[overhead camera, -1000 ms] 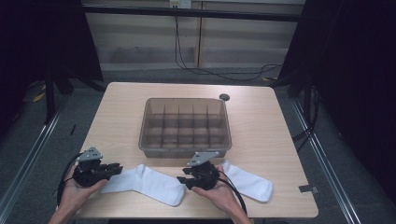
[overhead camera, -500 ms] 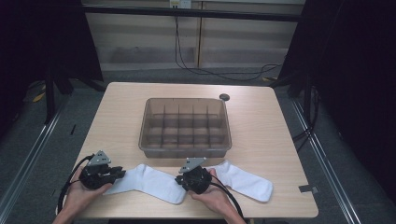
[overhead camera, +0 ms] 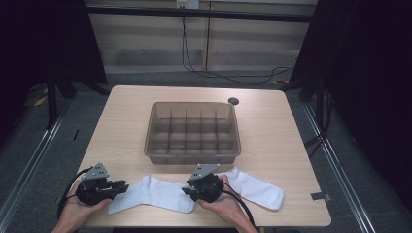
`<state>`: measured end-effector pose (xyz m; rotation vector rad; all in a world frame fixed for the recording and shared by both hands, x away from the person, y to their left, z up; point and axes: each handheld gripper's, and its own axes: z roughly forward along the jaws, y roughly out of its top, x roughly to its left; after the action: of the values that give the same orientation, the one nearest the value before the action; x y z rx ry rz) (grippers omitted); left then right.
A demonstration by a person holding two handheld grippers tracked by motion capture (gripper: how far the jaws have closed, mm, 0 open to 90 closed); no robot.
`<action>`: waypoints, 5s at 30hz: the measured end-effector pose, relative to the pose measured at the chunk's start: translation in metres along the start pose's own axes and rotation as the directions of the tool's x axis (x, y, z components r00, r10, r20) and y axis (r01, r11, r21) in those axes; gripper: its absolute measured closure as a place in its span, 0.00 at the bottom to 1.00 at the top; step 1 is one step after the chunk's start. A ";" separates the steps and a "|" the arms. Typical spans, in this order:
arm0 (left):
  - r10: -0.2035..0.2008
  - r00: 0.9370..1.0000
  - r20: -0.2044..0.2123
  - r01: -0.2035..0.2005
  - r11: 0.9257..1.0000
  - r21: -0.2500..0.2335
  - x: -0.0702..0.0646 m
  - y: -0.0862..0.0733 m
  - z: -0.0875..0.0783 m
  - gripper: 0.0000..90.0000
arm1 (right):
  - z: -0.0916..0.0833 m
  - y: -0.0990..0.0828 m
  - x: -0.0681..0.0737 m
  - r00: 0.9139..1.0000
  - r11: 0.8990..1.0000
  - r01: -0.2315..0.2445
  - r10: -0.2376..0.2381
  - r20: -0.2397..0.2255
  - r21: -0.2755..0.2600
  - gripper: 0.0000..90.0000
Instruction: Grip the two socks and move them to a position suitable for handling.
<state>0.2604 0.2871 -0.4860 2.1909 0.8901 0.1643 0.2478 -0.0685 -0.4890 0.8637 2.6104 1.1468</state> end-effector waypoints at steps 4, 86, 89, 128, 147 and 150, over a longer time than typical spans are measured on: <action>0.016 1.000 -0.017 -0.015 1.000 0.022 -0.001 -0.001 0.004 0.71 | -0.003 -0.001 0.003 1.000 1.000 0.006 -0.006 -0.029 -0.017 0.75; -0.053 0.955 0.292 0.068 0.997 -0.042 -0.062 0.099 0.074 0.96 | -0.122 -0.057 -0.066 0.960 0.962 -0.247 0.259 0.107 -0.115 0.96; -0.042 0.954 0.298 0.060 0.997 -0.052 -0.068 0.105 0.076 0.96 | -0.129 -0.059 -0.067 0.957 0.961 -0.247 0.262 0.122 -0.123 0.96; 0.003 0.962 0.272 0.001 1.000 -0.015 -0.100 0.116 0.127 0.78 | -0.113 -0.075 -0.077 0.945 0.963 -0.261 0.270 0.186 -0.073 0.82; 0.105 0.970 0.217 -0.113 0.993 0.023 -0.114 0.107 0.141 0.91 | -0.069 -0.069 -0.065 0.957 0.967 -0.253 0.250 0.143 0.001 0.81; 0.091 0.973 0.210 -0.098 0.995 0.019 -0.107 0.102 0.136 0.91 | -0.061 -0.061 -0.060 0.962 0.971 -0.237 0.233 0.143 0.012 0.79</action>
<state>0.2871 0.0882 -0.4960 2.2307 0.6754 -0.0344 0.2477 -0.1736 -0.4955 1.2414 2.4659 1.0582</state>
